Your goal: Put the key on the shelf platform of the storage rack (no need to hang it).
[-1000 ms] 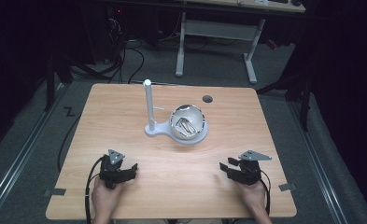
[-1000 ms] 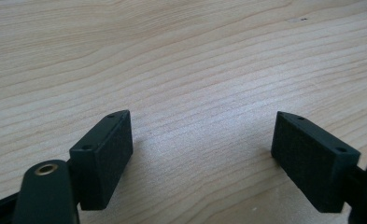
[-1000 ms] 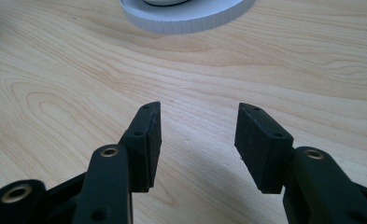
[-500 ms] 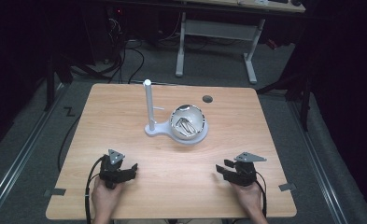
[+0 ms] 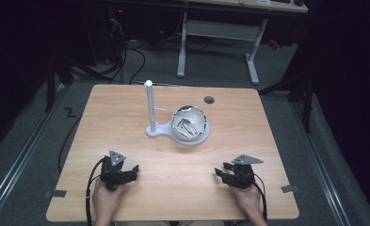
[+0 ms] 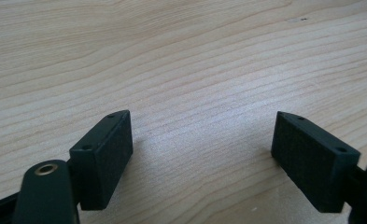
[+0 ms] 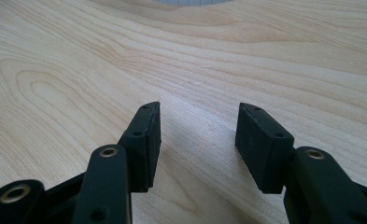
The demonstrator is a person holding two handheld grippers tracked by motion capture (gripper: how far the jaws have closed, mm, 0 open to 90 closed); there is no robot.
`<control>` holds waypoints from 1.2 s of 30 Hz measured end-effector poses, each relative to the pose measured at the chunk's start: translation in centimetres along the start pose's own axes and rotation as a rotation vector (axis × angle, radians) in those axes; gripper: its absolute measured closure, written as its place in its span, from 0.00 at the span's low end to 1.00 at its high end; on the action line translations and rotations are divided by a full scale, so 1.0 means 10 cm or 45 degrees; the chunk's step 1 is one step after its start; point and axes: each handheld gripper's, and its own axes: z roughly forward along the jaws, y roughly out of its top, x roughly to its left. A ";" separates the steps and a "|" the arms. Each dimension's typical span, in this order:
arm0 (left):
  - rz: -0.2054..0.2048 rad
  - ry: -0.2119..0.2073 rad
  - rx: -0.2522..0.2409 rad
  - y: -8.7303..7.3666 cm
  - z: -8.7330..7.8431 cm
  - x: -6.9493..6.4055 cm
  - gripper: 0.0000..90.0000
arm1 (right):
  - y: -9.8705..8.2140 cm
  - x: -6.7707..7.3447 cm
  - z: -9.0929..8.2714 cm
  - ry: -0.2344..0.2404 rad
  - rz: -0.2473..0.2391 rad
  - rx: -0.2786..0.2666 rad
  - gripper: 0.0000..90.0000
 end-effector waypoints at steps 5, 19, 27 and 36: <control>0.000 0.000 0.000 0.00 0.00 0.00 0.23 | 0.00 0.03 0.02 -0.015 -0.029 0.002 0.56; 0.002 0.001 -0.001 0.00 0.00 0.00 0.23 | 0.01 0.11 0.05 -0.089 -0.154 0.017 0.51; 0.002 0.001 -0.001 0.00 0.00 0.00 0.23 | 0.01 0.11 0.05 -0.090 -0.153 0.018 0.51; 0.002 0.001 -0.001 0.00 0.00 0.00 0.23 | 0.01 0.11 0.05 -0.083 -0.153 0.023 0.48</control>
